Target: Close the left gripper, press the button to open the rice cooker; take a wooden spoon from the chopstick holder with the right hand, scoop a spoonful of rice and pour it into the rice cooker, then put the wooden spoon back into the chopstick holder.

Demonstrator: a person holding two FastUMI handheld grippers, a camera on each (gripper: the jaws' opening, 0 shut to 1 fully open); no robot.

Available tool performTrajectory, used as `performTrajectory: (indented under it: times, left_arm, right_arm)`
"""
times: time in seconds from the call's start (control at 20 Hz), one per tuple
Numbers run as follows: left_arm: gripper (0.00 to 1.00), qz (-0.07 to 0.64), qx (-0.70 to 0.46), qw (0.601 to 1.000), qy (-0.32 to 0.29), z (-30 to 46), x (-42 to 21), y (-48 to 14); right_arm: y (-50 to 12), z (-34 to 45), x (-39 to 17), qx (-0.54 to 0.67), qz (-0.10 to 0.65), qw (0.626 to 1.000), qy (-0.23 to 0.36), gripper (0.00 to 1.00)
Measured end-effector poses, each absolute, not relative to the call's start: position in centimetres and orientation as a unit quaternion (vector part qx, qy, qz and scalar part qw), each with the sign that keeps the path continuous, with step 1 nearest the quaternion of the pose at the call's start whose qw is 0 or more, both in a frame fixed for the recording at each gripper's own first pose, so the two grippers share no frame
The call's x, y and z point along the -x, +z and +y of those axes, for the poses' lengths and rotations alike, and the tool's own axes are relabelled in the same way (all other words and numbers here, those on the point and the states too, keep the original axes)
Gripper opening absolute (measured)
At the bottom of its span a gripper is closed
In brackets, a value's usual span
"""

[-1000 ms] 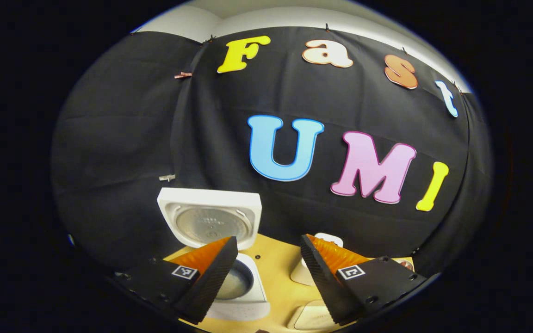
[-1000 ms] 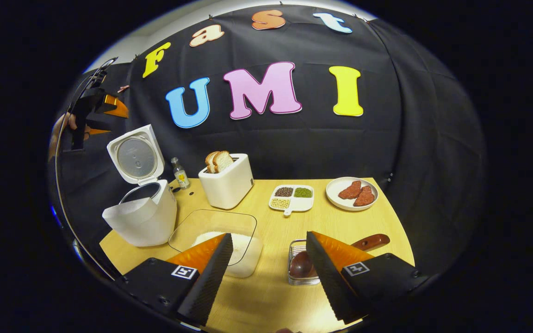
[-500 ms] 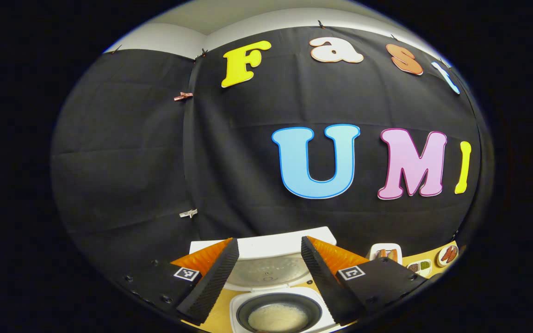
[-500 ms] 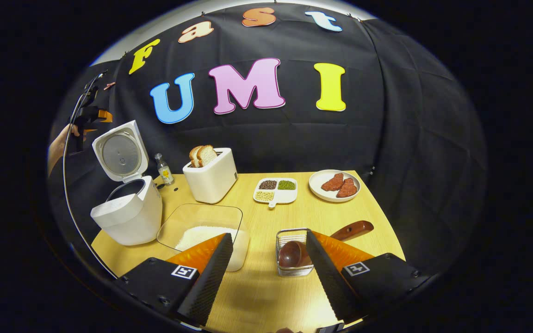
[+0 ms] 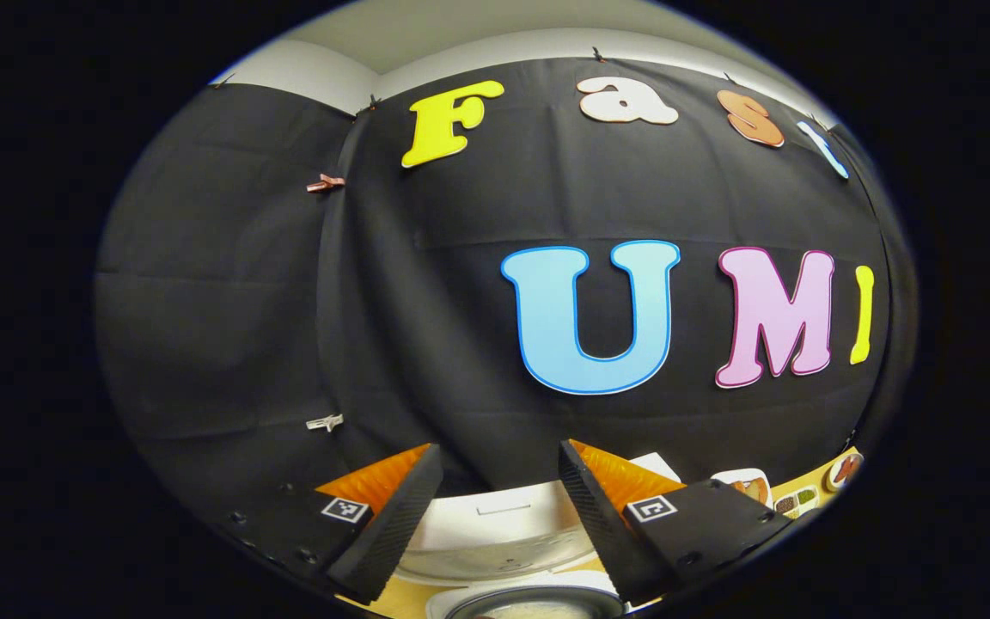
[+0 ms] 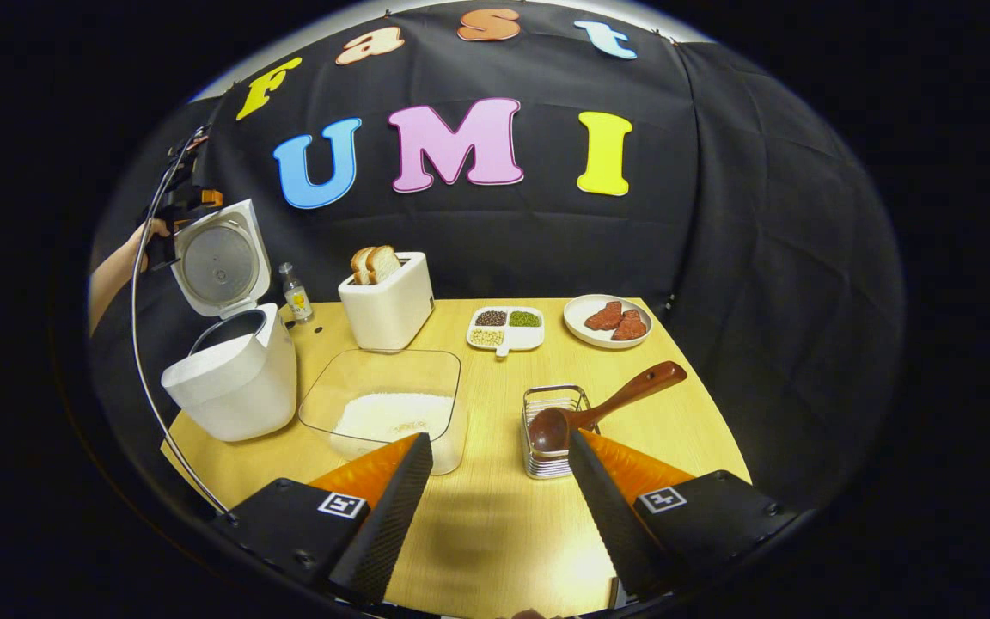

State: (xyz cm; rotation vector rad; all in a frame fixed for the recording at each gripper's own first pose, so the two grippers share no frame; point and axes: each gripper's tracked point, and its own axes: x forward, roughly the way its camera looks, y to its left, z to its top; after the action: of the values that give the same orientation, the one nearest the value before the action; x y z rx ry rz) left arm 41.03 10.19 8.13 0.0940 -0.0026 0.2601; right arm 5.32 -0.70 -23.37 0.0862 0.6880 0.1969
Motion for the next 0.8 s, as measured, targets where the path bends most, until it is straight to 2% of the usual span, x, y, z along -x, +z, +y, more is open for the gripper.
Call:
performTrajectory:
  times: [0.05, 0.1, 0.3, 0.8]
  left_arm:
    - [0.96, 0.009, -0.049, 0.99, 0.13, 10.4, -41.3, 7.2]
    - [0.93, 0.002, -0.046, 0.99, 0.13, 10.3, -41.6, 7.6]
    - [0.93, 0.025, -0.025, 0.991, 0.128, 9.3, -40.6, 7.0]
    - [0.95, 0.146, 0.035, 0.978, 0.143, 4.9, -32.5, 2.3]
  right_arm:
    - [-23.4, -0.6, -5.1, -0.043, 0.338, 0.935, 0.096, 0.99]
    - [-23.3, -0.5, -5.1, -0.044, 0.338, 0.935, 0.095, 0.99]
    - [-23.4, -1.0, -5.4, -0.05, 0.339, 0.935, 0.087, 0.99]
    - [-24.1, 0.0, -6.4, -0.075, 0.343, 0.929, 0.113, 0.99]
